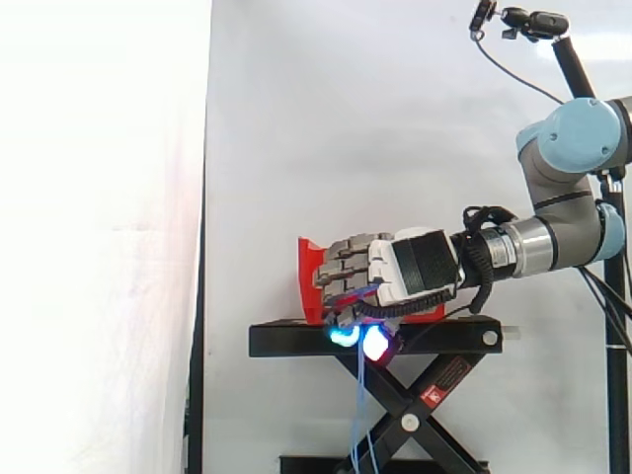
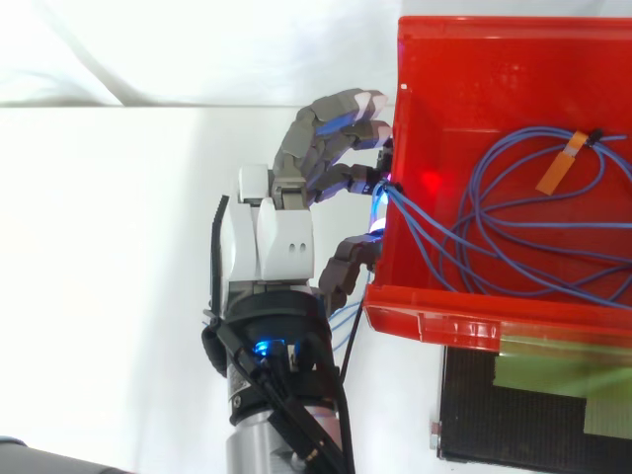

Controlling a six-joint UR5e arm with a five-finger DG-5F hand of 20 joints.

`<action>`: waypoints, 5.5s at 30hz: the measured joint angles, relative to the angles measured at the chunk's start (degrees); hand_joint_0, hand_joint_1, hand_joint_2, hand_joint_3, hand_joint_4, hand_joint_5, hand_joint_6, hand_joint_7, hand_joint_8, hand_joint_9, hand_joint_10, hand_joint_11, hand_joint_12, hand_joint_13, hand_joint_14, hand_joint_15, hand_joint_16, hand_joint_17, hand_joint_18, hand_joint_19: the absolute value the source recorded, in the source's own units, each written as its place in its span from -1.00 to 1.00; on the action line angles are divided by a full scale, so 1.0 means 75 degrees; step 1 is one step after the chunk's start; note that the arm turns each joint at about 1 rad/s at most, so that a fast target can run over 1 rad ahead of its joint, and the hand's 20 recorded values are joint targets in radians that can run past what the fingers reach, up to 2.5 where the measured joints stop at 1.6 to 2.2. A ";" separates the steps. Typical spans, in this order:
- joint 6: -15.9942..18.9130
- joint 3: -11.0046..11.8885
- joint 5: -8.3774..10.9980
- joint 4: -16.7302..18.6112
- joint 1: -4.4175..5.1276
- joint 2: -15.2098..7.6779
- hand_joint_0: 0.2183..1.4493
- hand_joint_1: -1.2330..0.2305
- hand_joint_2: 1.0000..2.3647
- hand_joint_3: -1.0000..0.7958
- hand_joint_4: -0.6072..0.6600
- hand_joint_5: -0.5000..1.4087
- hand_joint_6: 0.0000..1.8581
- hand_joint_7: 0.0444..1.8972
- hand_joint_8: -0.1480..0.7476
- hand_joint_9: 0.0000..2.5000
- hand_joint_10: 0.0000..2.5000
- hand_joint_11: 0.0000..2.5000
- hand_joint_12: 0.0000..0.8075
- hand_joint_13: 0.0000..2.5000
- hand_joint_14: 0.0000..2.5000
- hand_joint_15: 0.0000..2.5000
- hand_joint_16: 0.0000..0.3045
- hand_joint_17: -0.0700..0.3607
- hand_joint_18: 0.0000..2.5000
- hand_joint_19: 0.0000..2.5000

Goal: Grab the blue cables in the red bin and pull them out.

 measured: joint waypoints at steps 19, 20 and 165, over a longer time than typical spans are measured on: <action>0.0005 0.0026 0.0022 -0.0132 0.0030 0.0001 0.20 -0.32 -1.00 -1.00 0.21 0.46 -0.18 -0.51 -0.01 -0.27 -0.98 -0.40 -0.13 -0.47 -0.98 -0.49 -0.72 -0.23 -0.55 -0.41; 0.0009 0.0032 0.0027 -0.0166 0.0047 0.0001 0.20 -0.32 -1.00 -1.00 0.20 0.46 -0.18 -0.51 -0.02 -0.27 -0.98 -0.41 -0.13 -0.47 -0.98 -0.49 -0.72 -0.23 -0.55 -0.41; 1.8760 -0.1024 0.3085 0.3654 0.2209 0.1065 0.16 -0.35 -1.00 -1.00 0.19 0.51 -0.39 -0.41 0.00 -0.20 -0.99 -0.39 -0.18 -0.26 -0.98 -0.29 -0.74 -0.26 -0.53 -0.39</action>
